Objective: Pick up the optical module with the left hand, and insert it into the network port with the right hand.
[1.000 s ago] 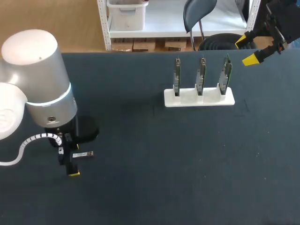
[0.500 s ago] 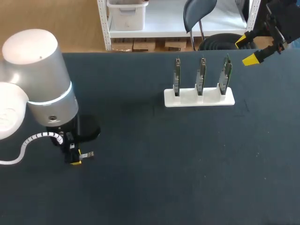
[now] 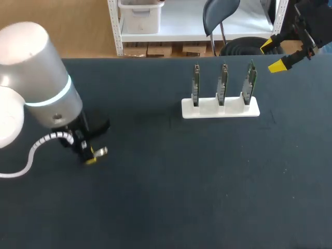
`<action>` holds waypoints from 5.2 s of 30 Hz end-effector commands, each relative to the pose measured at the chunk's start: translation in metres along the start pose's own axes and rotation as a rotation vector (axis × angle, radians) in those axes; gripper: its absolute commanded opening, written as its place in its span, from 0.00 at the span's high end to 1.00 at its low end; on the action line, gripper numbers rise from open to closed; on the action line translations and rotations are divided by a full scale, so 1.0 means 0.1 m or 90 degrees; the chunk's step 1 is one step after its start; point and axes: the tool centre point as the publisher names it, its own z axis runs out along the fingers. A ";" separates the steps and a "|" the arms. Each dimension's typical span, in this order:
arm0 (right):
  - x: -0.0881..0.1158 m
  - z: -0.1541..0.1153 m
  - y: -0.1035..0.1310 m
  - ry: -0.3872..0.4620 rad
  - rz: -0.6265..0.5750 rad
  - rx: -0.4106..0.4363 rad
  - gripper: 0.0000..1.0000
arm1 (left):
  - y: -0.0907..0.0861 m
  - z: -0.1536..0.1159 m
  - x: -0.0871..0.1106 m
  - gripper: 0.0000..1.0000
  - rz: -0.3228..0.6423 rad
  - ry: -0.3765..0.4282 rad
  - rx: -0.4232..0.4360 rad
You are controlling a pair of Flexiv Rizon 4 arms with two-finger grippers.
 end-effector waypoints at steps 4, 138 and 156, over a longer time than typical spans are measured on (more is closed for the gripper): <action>0.00 0.00 0.03 0.000 -0.001 0.005 0.00 | 0.55 -0.42 -0.39 1.00 -0.061 -0.134 -0.067; 0.00 0.00 0.03 0.000 -0.001 0.005 0.00 | -0.05 -0.96 -4.98 1.00 0.146 -0.802 0.237; 0.00 0.00 0.03 0.000 -0.001 0.005 0.00 | -0.02 -0.92 -4.93 1.00 0.142 -0.795 0.245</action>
